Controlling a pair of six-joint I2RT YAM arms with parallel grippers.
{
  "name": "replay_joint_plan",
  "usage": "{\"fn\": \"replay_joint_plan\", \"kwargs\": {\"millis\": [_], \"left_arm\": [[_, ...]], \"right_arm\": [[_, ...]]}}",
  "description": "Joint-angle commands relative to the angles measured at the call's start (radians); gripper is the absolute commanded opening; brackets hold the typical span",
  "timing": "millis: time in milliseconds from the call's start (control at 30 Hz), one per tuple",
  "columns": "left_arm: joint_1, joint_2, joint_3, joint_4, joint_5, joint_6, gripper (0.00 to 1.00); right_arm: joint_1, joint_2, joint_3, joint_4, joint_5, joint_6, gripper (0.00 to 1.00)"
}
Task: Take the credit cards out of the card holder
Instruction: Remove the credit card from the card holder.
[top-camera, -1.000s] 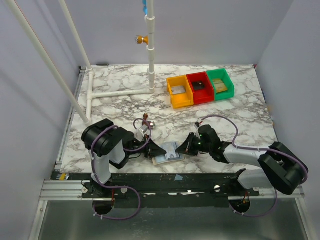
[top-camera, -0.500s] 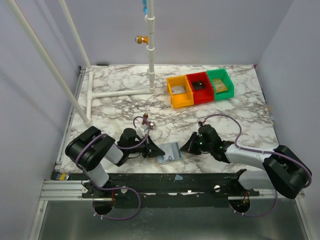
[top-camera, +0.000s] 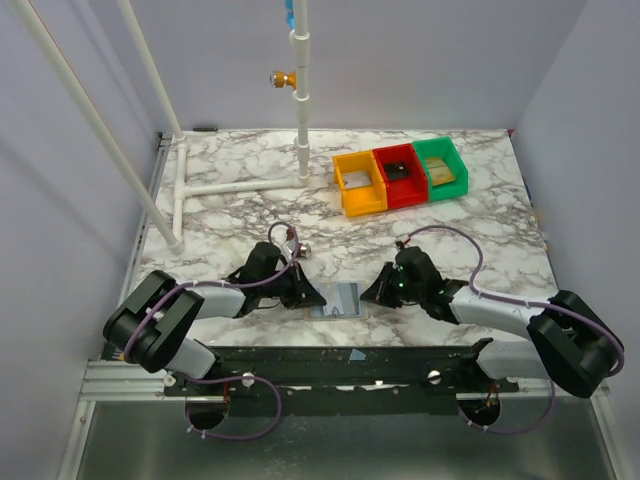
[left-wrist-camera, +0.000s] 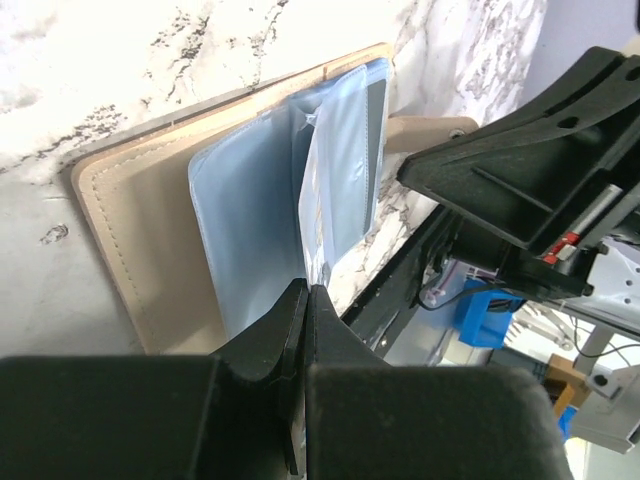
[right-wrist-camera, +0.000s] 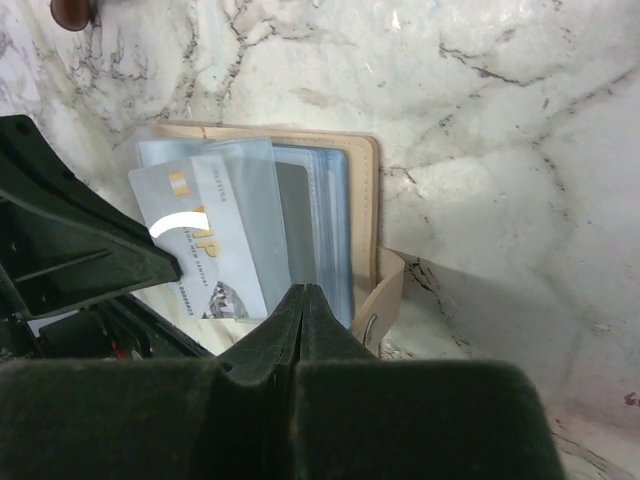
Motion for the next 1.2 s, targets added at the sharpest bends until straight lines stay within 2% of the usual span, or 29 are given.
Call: {"fn": "replay_joint_plan", "kwargs": {"millis": [0, 333, 667, 1167], "left_arm": [[-0.009, -0.011, 0.043, -0.167, -0.057, 0.093, 0.0], [-0.022, 0.007, 0.062, -0.174, -0.055, 0.095, 0.0], [-0.022, -0.017, 0.076, -0.245, -0.084, 0.13, 0.0], [-0.02, -0.25, 0.173, -0.647, -0.295, 0.298, 0.0]], "right_arm": [[0.025, -0.004, 0.068, -0.052, 0.049, -0.039, 0.01], [0.123, 0.128, 0.179, -0.084, 0.112, -0.048, 0.01], [0.134, 0.21, 0.18, -0.197, 0.229, -0.026, 0.01], [0.135, 0.184, 0.16, -0.227, 0.256, -0.014, 0.01]]}}
